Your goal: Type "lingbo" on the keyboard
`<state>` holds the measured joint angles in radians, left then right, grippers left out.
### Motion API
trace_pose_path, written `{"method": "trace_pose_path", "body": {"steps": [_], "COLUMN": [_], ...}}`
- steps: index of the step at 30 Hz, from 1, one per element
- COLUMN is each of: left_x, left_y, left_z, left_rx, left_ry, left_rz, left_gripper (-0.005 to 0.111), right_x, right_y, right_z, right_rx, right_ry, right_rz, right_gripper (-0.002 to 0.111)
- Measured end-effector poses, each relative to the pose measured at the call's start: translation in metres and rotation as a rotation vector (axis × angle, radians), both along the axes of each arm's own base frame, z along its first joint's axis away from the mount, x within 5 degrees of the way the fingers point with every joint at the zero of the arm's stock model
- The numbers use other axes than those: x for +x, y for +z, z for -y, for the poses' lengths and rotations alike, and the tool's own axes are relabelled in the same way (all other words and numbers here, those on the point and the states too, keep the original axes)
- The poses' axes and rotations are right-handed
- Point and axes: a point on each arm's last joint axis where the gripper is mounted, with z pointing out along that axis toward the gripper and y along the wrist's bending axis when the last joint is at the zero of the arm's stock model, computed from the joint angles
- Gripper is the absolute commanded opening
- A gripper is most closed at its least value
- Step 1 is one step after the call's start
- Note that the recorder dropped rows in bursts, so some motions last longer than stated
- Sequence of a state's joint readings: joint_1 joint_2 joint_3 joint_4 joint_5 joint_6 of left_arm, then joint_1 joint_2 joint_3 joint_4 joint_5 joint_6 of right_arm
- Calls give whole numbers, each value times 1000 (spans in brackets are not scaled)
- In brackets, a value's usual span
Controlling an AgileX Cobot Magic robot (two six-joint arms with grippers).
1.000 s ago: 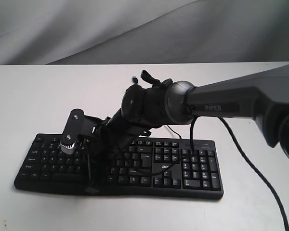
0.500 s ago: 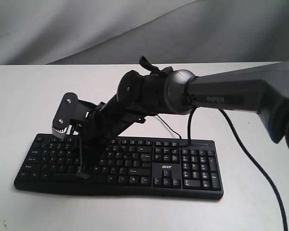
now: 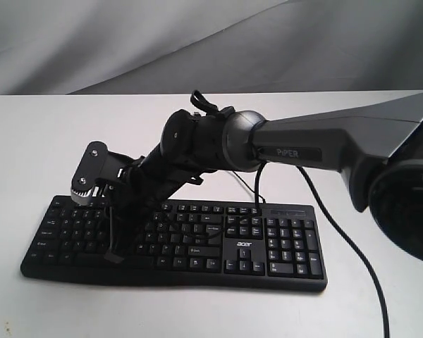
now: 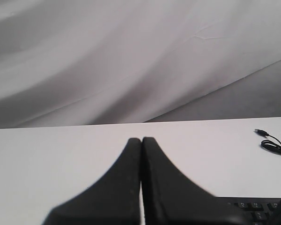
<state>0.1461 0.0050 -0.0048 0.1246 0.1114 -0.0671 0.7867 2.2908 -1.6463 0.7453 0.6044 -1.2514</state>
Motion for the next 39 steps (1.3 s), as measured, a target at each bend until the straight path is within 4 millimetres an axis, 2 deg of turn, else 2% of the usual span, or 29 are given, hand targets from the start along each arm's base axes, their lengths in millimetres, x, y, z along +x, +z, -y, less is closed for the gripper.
{"method": "trace_pose_path", "body": {"steps": [22, 32, 37, 39], "left_x": [0, 0, 0, 0], "left_y": [0, 0, 0, 0], "left_z": [0, 0, 0, 0], "left_rx": [0, 0, 0, 0], "left_ry": [0, 0, 0, 0], "left_rz": [0, 0, 0, 0], "left_gripper": [1, 1, 1, 1], "right_x": [-1, -1, -6, -9], "right_y": [-3, -11, 10, 11], "right_z": [0, 0, 0, 0], "right_rx": [-6, -15, -4, -12], "right_ry": [4, 2, 37, 51], "right_rz": [-13, -28, -23, -38], "right_gripper": [0, 0, 0, 0]}}
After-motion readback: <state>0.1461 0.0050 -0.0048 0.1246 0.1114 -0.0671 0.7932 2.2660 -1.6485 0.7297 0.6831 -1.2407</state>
